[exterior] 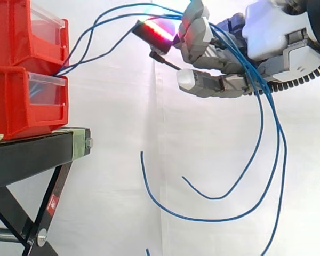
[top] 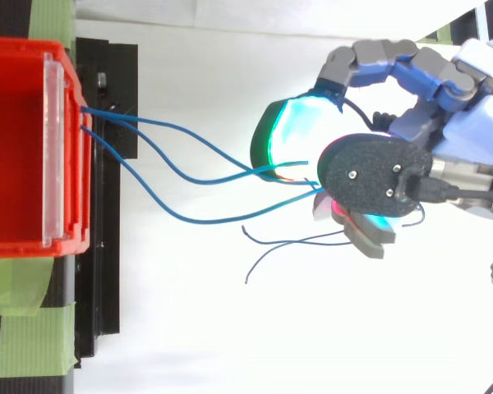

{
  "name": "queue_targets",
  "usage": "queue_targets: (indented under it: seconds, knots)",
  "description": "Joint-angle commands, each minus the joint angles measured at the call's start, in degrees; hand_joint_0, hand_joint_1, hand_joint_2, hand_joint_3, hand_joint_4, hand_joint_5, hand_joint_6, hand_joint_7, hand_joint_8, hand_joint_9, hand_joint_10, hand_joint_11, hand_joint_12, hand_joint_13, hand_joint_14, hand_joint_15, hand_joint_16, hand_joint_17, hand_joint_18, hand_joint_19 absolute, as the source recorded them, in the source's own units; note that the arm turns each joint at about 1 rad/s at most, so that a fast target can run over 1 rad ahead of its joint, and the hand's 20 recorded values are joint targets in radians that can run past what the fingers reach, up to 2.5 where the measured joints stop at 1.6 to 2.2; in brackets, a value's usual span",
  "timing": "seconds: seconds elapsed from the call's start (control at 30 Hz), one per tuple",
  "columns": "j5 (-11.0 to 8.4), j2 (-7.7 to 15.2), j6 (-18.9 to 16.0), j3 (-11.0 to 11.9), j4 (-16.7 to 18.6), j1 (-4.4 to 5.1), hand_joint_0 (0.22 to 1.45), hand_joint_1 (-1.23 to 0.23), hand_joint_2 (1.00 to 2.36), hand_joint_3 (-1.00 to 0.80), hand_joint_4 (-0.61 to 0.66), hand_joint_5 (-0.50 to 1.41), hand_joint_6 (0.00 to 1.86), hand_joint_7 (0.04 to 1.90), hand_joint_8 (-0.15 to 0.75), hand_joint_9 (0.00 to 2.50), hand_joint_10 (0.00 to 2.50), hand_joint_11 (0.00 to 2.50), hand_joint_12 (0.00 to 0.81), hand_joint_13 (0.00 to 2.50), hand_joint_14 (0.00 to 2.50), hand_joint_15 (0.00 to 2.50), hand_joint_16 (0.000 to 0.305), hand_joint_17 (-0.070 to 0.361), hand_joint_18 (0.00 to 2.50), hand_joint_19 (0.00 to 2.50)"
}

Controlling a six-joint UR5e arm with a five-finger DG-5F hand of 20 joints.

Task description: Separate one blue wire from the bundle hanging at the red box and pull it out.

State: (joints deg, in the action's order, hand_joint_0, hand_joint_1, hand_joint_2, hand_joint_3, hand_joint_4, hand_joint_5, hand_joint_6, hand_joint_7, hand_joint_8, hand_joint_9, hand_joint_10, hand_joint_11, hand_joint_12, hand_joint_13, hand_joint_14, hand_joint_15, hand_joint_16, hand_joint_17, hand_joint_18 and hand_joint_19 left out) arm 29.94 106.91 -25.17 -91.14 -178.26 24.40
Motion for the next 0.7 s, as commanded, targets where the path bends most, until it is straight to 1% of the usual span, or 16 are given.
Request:
queue_targets:
  seconds: [0.0,0.2,0.37,0.4,0.5,0.67]
  knots:
    - [0.03,0.0,-0.7,0.0,0.0,0.12,0.62,-0.83,1.02,-0.09,0.02,-0.12,0.93,1.07,0.375,1.42,0.02,1.42,0.457,1.38,0.02,1.36,0.049,0.111,1.04,0.53]
    - [0.11,0.1,-0.1,0.0,0.0,0.21,0.61,-0.83,1.02,-0.06,0.0,-0.11,0.93,1.09,0.381,1.41,0.02,1.4,0.46,1.38,0.02,1.35,0.049,0.111,1.04,0.53]
    - [0.11,0.1,2.2,-0.3,0.1,0.3,0.61,-0.82,1.02,-0.01,-0.04,-0.1,0.93,1.09,0.401,1.44,0.02,1.4,0.485,1.4,0.01,1.33,0.052,0.117,1.07,0.52]
    - [0.2,0.1,2.8,-0.4,0.1,0.3,0.61,-0.82,1.01,0.0,-0.05,-0.09,0.92,1.13,0.404,1.45,0.02,1.4,0.494,1.4,0.01,1.34,0.053,0.12,1.08,0.51]
    - [0.2,0.1,4.5,-0.5,1.0,0.3,0.61,-0.82,1.01,0.02,-0.06,-0.09,0.92,1.14,0.412,1.47,0.02,1.38,0.501,1.41,0.01,1.33,0.054,0.122,1.1,0.51]
    - [0.2,0.1,6.0,-0.5,1.4,0.39,0.61,-0.83,1.0,0.03,-0.08,-0.08,0.92,1.14,0.412,1.49,0.02,1.39,0.525,1.43,0.01,1.32,0.057,0.128,1.13,0.49]
